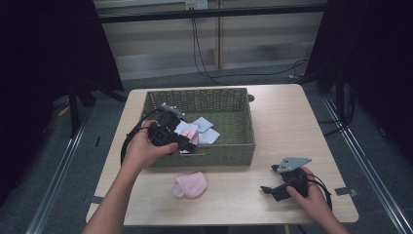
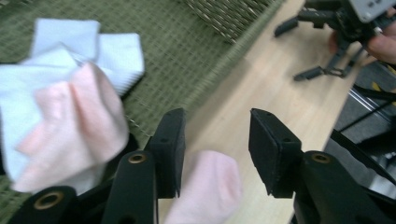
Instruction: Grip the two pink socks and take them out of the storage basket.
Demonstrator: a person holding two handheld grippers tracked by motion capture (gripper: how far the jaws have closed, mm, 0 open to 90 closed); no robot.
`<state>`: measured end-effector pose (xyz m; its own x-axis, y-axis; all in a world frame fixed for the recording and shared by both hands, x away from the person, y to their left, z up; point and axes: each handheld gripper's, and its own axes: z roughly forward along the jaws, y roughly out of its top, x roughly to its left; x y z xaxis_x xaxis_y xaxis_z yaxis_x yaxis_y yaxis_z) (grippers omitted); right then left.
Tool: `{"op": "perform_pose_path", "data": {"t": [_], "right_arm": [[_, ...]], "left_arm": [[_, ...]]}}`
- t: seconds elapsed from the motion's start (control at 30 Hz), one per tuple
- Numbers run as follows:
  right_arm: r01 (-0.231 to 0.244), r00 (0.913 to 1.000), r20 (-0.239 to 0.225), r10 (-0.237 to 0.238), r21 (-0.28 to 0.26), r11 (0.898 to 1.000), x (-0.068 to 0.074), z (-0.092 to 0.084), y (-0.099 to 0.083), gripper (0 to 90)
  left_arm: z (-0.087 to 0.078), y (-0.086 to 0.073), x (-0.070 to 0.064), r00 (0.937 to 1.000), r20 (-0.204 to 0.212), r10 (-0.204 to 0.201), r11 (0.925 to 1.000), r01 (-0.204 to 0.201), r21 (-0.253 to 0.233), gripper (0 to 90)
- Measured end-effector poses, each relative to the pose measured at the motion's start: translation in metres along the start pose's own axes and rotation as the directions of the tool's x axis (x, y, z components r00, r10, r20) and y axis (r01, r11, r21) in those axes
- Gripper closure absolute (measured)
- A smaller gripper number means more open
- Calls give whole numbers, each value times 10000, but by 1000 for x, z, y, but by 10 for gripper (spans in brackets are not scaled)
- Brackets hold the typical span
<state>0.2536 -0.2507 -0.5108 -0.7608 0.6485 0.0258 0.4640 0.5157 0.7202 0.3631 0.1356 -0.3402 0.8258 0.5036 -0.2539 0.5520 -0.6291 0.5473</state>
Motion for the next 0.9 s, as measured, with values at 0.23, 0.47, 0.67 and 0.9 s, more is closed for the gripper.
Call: {"op": "perform_pose_path", "data": {"t": [0.23,0.47,0.67,0.9], "right_arm": [[-6,10000,-2,6,-1,10000,0,0,0,105],[1,10000,0,-1,-1,10000,0,0,0,105],[-4,10000,-1,4,-2,10000,0,0,0,105],[6,10000,-2,-6,-1,10000,0,0,0,105]], "left_arm": [[1,7,18,9983,-355,-458,9987,450,-221,520],[8,16,35,9930,-757,-902,9959,894,-140,503],[18,19,50,9875,-1054,-1173,9929,1185,54,497],[32,21,65,9833,-1164,-1397,9894,1433,233,483]]}}
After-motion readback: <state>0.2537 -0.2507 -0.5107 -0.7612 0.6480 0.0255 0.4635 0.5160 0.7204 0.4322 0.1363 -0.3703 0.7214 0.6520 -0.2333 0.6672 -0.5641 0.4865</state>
